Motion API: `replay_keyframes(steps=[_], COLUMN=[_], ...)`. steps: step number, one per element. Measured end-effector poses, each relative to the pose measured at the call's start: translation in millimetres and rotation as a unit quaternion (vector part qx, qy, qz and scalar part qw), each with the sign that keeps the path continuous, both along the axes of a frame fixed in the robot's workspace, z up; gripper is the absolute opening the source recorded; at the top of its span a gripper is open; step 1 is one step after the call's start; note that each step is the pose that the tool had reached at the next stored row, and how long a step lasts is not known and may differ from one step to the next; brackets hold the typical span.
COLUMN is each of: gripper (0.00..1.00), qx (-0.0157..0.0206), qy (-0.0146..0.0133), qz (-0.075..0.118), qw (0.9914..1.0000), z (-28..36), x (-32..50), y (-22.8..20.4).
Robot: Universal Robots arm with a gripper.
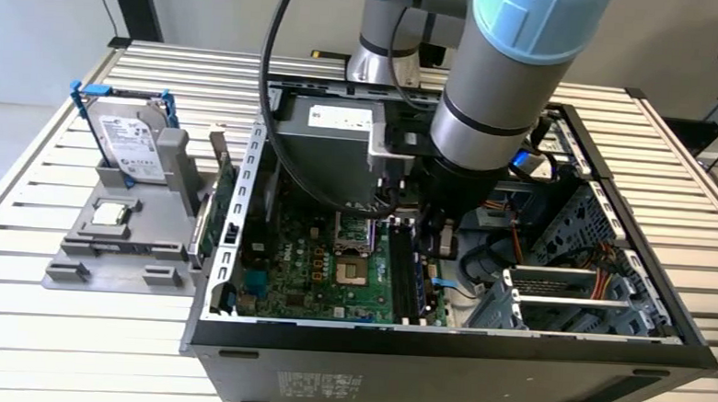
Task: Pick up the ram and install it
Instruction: 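Press down the ram until it locks into place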
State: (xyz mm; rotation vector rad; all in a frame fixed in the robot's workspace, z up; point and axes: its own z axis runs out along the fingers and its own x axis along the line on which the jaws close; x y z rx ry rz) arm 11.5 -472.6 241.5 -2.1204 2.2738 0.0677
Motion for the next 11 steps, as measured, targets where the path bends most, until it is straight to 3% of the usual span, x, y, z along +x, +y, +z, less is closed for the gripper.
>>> replay_keyframes(steps=[5, 11], gripper=[0.0, 0.0], qx=[0.0052, 0.0054], qy=[-0.0004, -0.0003], qz=[0.011, 0.012], qw=[0.99992, 0.99991], z=[-3.8, -4.1], x=[2.3, 2.3], y=[0.1, 0.1])
